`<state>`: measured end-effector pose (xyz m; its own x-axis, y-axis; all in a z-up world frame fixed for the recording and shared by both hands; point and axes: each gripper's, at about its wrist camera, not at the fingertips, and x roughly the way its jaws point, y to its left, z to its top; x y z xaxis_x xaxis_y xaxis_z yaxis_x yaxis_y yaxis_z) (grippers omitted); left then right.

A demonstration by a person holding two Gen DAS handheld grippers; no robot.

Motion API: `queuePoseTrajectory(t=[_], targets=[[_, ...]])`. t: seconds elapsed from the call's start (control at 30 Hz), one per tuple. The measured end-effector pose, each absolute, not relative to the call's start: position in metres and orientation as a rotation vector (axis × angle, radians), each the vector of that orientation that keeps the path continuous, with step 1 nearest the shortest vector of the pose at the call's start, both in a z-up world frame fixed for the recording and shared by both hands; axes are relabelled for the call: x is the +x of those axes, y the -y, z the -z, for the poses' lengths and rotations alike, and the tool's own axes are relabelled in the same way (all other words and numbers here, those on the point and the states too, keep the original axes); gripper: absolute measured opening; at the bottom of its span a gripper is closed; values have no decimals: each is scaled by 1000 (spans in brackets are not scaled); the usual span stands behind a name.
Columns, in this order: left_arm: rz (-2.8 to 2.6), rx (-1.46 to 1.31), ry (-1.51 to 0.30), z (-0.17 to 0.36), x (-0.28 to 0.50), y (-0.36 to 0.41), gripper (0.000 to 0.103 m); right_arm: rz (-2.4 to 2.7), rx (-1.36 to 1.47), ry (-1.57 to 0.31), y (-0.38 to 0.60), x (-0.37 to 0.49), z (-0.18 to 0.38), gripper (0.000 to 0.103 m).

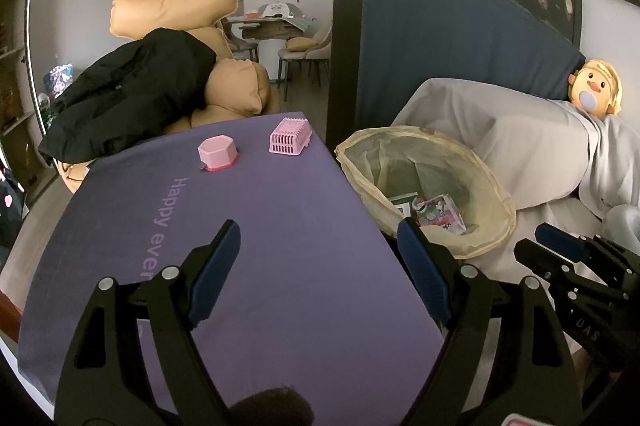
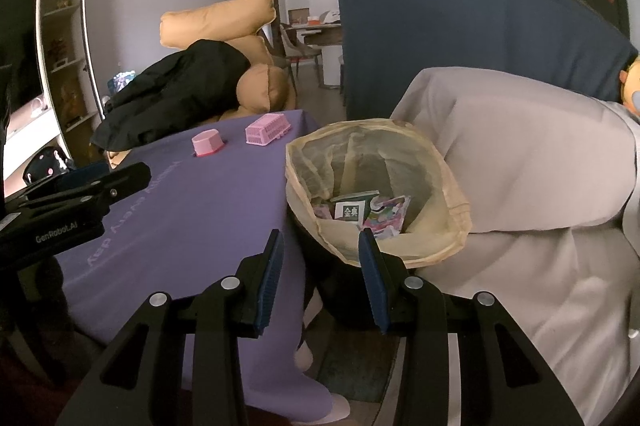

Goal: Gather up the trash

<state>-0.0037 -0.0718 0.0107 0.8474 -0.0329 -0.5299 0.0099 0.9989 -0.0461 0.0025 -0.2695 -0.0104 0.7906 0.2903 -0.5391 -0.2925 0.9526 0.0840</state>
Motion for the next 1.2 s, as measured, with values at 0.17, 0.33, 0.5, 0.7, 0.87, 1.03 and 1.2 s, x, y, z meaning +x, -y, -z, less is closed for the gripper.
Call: queuePoseTrajectory(t=[0.17,0.33,0.5,0.7,0.87,1.03,1.2], targets=[[26,-37,-558,-11,-4,72,77,-311,1,-578,271,2,10,37],[28,-36,-557,-11,-4,73,77,-307,4,-575,273,1,9,37],[29,-36,-559,-11,-4,73,77,-306,4,-581,273,1,9,37],[30,-36,-560,-11,-3,73,77,-306,4,-581,273,2,9,37],[30,-36,-560,-11,-3,72,77,-305,4,-583,274,2,10,37],[32,-35,-559,-10,-4,71,77,-305,5,-582,274,2,10,37],[31,-36,-561,-10,-4,71,77,-305,3,-583,274,2,9,37]])
